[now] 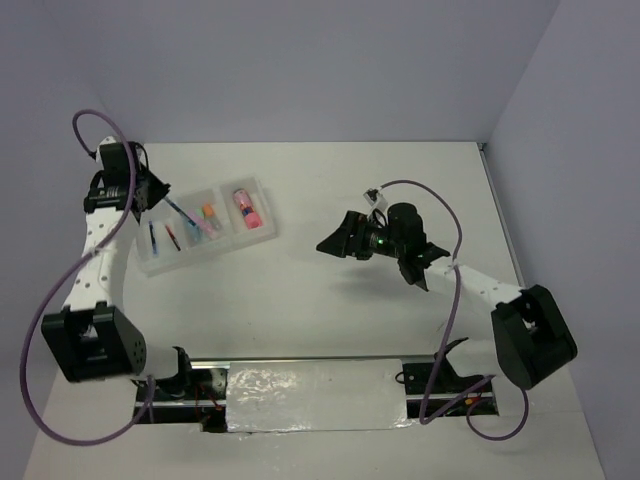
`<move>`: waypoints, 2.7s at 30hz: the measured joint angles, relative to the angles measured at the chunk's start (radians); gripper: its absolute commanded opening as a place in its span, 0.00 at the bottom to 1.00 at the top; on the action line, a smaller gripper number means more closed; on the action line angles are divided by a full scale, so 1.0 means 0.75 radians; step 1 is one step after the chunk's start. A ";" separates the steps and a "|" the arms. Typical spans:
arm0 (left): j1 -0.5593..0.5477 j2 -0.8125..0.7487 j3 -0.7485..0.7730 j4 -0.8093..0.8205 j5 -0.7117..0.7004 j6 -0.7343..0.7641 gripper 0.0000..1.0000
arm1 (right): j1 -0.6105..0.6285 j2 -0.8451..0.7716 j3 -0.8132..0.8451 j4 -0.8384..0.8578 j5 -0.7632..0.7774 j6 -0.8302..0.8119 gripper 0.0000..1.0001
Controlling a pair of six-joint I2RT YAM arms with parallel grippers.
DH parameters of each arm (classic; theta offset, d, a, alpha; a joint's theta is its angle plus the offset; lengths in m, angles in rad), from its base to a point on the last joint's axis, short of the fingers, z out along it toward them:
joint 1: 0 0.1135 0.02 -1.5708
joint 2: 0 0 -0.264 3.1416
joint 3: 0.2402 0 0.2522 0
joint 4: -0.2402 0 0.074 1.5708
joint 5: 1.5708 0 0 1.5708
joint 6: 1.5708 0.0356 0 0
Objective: Sort the stationery into containers
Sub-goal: Place the pen in the storage box, then reset both arms
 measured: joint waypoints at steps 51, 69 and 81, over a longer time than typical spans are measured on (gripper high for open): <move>-0.440 -0.743 -0.040 -0.540 -0.376 0.325 0.99 | 0.198 -1.021 0.834 -1.499 1.009 -0.581 1.00; -0.460 -1.317 -0.159 -0.830 -0.289 0.304 0.99 | 0.198 -1.465 0.775 -1.904 1.053 -0.668 1.00; -0.460 -1.273 -0.163 -0.829 -0.289 0.305 0.99 | 0.198 -1.464 0.638 -1.918 1.080 -0.611 1.00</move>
